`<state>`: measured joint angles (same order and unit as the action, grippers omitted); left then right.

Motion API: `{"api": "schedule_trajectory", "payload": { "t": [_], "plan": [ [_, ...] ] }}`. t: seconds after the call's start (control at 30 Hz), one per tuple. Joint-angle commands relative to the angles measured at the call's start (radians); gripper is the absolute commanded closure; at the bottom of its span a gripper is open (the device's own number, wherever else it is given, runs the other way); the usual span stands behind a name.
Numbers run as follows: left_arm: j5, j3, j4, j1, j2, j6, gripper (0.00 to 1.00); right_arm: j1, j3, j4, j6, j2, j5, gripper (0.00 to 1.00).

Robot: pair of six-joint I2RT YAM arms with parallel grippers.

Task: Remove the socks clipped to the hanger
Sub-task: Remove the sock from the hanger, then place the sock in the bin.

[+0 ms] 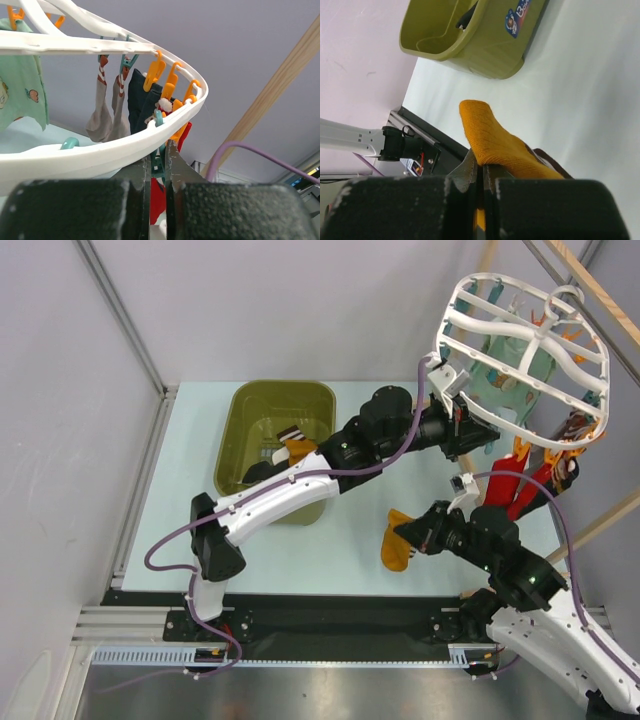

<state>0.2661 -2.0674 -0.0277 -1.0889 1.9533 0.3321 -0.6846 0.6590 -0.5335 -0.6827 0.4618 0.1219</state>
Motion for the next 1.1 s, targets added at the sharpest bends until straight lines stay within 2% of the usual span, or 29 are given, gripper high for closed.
{"api": "schedule_trajectory", "payload": {
  "t": [0.0, 0.17, 0.3, 0.33, 0.47, 0.57, 0.83, 1.07],
  "plan": [
    [-0.019, -0.069, 0.064, 0.011, -0.042, 0.013, 1.00, -0.004, -0.001, 0.176, -0.060, 0.037, 0.027, 1.00],
    [-0.024, -0.086, 0.104, 0.011, -0.065, -0.016, 1.00, -0.004, -0.036, 0.299, -0.078, 0.133, 0.054, 1.00],
    [-0.019, -0.092, 0.115, 0.012, -0.079, -0.025, 1.00, -0.006, -0.059, 0.463, -0.101, 0.248, 0.102, 1.00],
    [-0.007, -0.112, 0.135, 0.014, -0.077, -0.036, 1.00, -0.009, -0.050, 0.559, -0.085, 0.340, 0.070, 1.00],
    [0.005, -0.157, 0.176, 0.014, -0.071, -0.056, 1.00, -0.012, -0.036, 0.648, -0.054, 0.438, 0.064, 1.00],
    [0.030, -0.168, 0.186, 0.014, -0.074, -0.053, 1.00, -0.015, -0.030, 0.785, 0.009, 0.497, 0.067, 1.00],
    [0.059, -0.165, 0.160, 0.014, -0.070, -0.013, 1.00, -0.003, 0.097, 0.888, 0.115, 0.704, 0.044, 1.00],
    [0.076, -0.163, 0.135, 0.014, -0.064, 0.010, 1.00, 0.011, 0.175, 1.075, 0.156, 0.810, -0.019, 1.00]
  ]
}}
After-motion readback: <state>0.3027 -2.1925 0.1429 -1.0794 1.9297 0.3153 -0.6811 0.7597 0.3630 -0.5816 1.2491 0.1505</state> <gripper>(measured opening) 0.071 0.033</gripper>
